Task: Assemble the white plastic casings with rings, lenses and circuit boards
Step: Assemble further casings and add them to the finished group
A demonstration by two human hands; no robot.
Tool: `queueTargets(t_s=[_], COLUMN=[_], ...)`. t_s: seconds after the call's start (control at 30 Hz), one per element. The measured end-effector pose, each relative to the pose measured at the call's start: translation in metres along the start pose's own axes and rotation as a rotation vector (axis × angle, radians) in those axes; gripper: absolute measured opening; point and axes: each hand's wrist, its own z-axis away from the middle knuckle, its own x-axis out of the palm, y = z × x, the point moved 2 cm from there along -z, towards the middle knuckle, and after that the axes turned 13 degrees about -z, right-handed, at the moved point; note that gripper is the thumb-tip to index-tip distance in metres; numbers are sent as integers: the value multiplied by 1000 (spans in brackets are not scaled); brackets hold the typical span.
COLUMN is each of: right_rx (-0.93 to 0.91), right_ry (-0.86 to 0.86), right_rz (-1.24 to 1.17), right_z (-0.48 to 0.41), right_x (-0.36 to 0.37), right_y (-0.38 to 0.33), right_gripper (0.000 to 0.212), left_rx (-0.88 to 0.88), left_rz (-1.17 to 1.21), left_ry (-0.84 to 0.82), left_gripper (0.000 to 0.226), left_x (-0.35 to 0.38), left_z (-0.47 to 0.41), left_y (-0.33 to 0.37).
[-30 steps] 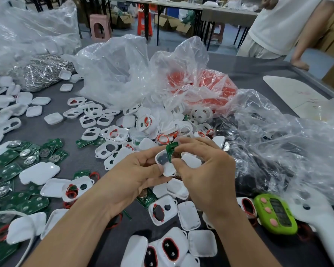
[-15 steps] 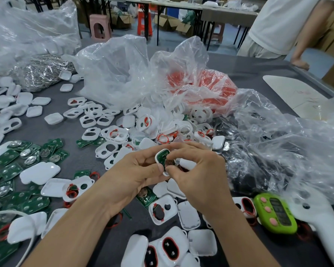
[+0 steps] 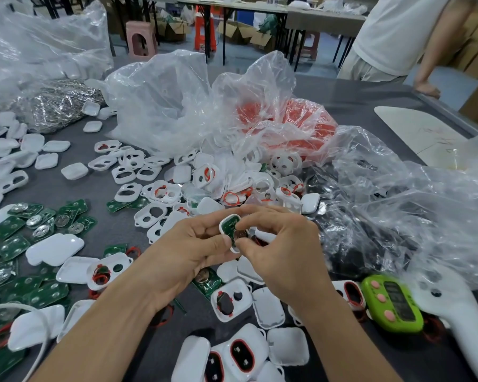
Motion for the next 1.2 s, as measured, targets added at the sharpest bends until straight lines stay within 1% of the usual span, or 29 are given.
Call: queueTargets(t_s=[0.2, 0.3, 0.37, 0.47, 0.53, 0.63, 0.7, 0.8, 0.9, 1.03, 1.2], right_rx=[19, 25, 71, 170, 188, 186, 159, 80, -25, -116, -132], right_ry=[-12, 0, 23, 63, 90, 131, 147, 101, 60, 77, 100], right_rz=[39, 66, 27, -126, -195, -197, -149, -11, 116, 177, 217], right_z=[-1, 0, 1, -1, -4, -8, -8, -5, -1, 3, 5], right_x=[1, 1, 2, -3, -10, -23, -26, -19, -6, 3, 4], right_y=[-2, -2, -1, -2, -4, -4, -4, -6, -10, -11, -10], right_gripper=[25, 25, 25, 26, 22, 21, 19, 18, 22, 29, 32], left_rx=[-14, -25, -46, -62, -70, -68, -63, -60, -55, -37, -44], left_rz=[17, 25, 47, 105, 114, 135, 138, 110, 67, 36, 39], left_ry=[11, 42, 80, 99, 114, 127, 133, 136, 132, 107, 113], left_gripper=[49, 43, 42, 44, 47, 49, 49, 49, 49, 47, 58], left_x=[1, 0, -1, -2, -2, -3, -3, -4, -4, -3, -3], left_z=[-1, -2, -3, -3, -2, -1, -1, -1, -1, 1, 1], left_y=[1, 0, 0, 0, 1, 3, 4, 4, 3, 4, 5])
